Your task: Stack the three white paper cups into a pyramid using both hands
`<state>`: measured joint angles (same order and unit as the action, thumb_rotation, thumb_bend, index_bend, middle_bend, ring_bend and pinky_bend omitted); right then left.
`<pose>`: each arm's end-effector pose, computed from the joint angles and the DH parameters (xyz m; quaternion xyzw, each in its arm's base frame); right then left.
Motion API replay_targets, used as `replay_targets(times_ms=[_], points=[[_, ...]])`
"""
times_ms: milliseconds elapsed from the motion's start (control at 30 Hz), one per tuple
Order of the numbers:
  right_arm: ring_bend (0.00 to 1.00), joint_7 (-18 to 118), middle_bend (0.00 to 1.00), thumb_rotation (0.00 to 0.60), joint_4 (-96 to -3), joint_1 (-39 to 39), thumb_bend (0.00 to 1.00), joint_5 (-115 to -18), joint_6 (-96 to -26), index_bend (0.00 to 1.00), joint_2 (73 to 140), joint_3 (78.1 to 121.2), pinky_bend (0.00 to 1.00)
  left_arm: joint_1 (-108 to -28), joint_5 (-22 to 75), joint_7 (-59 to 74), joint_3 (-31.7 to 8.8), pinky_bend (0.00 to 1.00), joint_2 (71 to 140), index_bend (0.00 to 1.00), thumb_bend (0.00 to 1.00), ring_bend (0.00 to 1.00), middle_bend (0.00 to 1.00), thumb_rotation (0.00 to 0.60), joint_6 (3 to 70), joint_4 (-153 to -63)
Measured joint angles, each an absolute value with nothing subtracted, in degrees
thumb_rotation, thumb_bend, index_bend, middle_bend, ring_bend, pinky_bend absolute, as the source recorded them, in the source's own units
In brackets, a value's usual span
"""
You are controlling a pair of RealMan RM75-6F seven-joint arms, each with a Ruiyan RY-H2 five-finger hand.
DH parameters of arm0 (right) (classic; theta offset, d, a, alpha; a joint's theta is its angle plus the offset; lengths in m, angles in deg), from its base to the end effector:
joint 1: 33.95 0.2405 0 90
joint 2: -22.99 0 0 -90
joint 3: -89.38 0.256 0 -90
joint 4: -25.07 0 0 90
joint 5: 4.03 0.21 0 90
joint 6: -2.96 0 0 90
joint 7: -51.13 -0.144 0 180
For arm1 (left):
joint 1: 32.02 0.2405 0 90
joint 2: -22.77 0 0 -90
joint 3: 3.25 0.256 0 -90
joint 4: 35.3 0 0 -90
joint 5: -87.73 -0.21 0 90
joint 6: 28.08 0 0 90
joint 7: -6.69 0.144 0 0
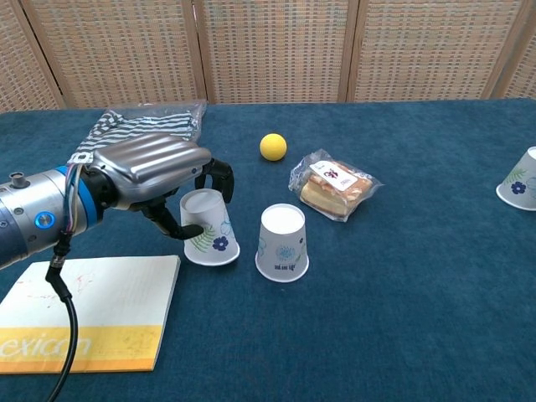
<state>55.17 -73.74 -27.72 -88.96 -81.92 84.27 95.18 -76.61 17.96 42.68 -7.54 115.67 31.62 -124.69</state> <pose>-0.2852 -0.1967 0.1720 0.5891 -0.3684 0.4077 0.5924 -0.1085 0.2999 -0.0471 -0.8198 -0.2343 -0.3505 0.3874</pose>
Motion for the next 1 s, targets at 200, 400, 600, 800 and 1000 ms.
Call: replay_targets(times_ms=[200,400,600,800,1000], points=[[0.00,54.5,0.00,0.600,-73.8,-27.7,0.00,-89.8,-82.2,0.00,84.1,95.0,0.00,-77.0,17.6,44.5,-7.3,0.48,117.1,0.38,0.36,0.37,0.41,0.600,31.4,-123.5],[0.00,54.0,0.00,0.600,-73.8,-27.7,0.00,-90.3,-82.2,0.00,84.0,94.8,0.00,-77.2,15.7,43.3,-6.8,0.41,118.4,0.17,0.36,0.30,0.32,0.600,30.8,-122.1],[0.00,53.7,0.00,0.600,-73.7,-27.7,0.00,-90.7,-82.3,0.00,84.0,94.7,0.00,-77.0,14.0,41.5,-6.4,0.19,118.6,0.00,0.34,0.09,0.05,0.600,31.0,-121.9],[0.00,54.0,0.00,0.600,-73.7,-27.7,0.00,-90.8,-82.4,0.00,84.1,94.7,0.00,-76.3,12.5,35.9,-6.1,0.17,117.4,0.00,0.29,0.00,0.00,0.600,30.8,-123.4],[0.00,54.3,0.00,0.600,-73.3,-27.3,0.00,-90.4,-81.6,0.00,84.5,94.7,0.00,-73.9,10.3,31.9,-5.7,0.00,113.5,0.00,0.28,0.00,0.00,0.600,34.0,-127.3]])
